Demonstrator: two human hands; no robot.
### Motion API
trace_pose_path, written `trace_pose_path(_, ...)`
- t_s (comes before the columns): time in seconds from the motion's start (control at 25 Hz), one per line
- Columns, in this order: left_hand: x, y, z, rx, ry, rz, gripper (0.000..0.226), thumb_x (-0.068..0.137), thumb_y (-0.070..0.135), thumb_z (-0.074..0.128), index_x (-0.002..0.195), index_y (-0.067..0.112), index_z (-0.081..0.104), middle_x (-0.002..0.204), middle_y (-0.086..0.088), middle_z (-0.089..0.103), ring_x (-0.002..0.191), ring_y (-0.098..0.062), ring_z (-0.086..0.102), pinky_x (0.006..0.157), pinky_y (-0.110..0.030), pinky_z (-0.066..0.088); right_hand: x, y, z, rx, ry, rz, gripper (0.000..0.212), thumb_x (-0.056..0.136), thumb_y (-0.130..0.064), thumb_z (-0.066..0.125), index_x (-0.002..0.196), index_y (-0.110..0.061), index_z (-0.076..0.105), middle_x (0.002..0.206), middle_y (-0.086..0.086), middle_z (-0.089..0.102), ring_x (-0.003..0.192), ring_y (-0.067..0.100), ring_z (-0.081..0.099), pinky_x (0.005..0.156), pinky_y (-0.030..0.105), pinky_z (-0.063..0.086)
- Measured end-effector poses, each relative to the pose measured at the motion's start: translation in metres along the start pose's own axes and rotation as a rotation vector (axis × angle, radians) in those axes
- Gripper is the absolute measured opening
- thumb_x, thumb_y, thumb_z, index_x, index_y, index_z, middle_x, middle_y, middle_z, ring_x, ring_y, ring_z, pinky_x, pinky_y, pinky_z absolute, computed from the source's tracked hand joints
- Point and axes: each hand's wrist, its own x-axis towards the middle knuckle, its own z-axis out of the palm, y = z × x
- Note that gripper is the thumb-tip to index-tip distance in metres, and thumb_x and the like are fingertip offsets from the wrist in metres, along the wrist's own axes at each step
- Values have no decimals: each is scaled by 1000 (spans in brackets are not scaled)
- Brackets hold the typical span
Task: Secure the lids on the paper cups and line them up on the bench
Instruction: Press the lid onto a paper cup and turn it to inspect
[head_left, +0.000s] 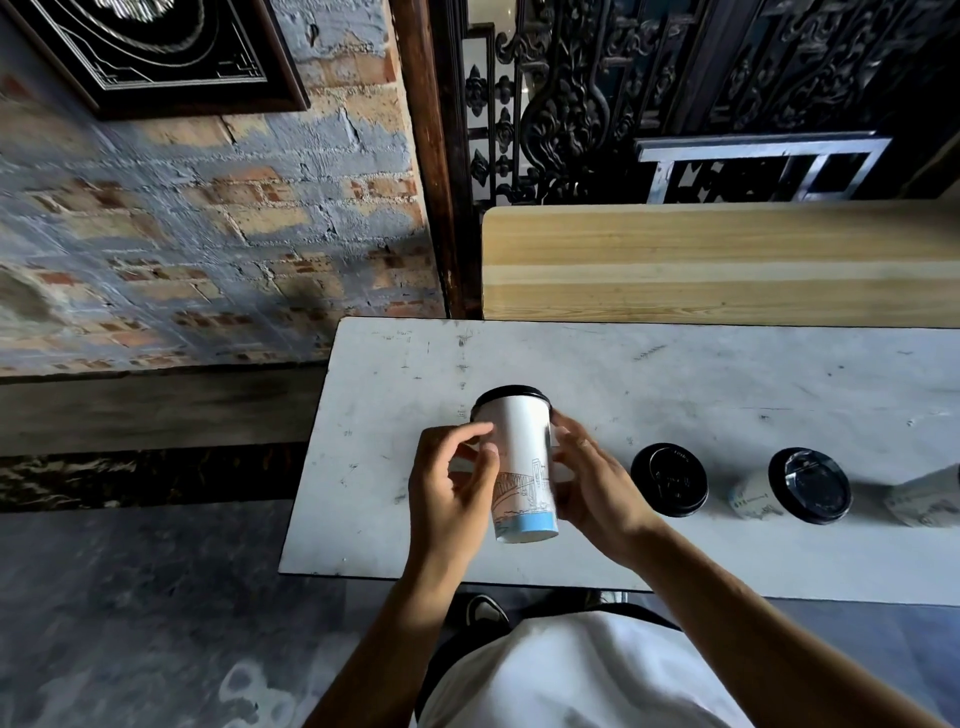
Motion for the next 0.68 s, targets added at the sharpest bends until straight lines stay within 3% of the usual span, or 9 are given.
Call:
trace_pose_path(0.16,0,1,-3,-27,10,-52,20,87,40,68,107,38,67,112,0,69,96,-5,68,83,-28,59,2,-2,-4,-6,5,-2,47,108,-15,31,139,-38,57,109,22,72,90,39,73,86,58,57)
trace_pose_path(0.32,1,-2,-3,24,28,-4,19,92,29,71,110,30,70,111,0,69,97,-8,68,84,-31,60,0,-5,-1,-85,7,-20,58,103,-2,39,144,-40,50,107,21,75,93,36,70,84,51,57)
trace_pose_path(0.48,1,-4,-6,40,37,87,26,95,8,69,118,20,72,109,-5,66,94,-9,67,75,-15,56,1,-3,-4,-59,42,-17,57,101,-4,48,150,-34,43,111,19,72,91,35,67,80,46,56)
trace_pose_path(0.6,7,-10,-7,58,32,153,36,93,-11,62,111,16,77,107,-5,66,95,-13,68,76,-28,62,1,-3,-3,-7,50,-18,63,92,-13,64,149,-29,44,103,13,68,84,26,69,79,43,55)
trace_pose_path(0.68,7,-11,-6,97,50,167,41,90,-16,59,108,15,80,105,-3,67,98,-9,68,79,-26,62,0,-5,-1,0,43,-17,63,88,-17,67,147,-26,48,104,14,68,84,23,71,81,43,56)
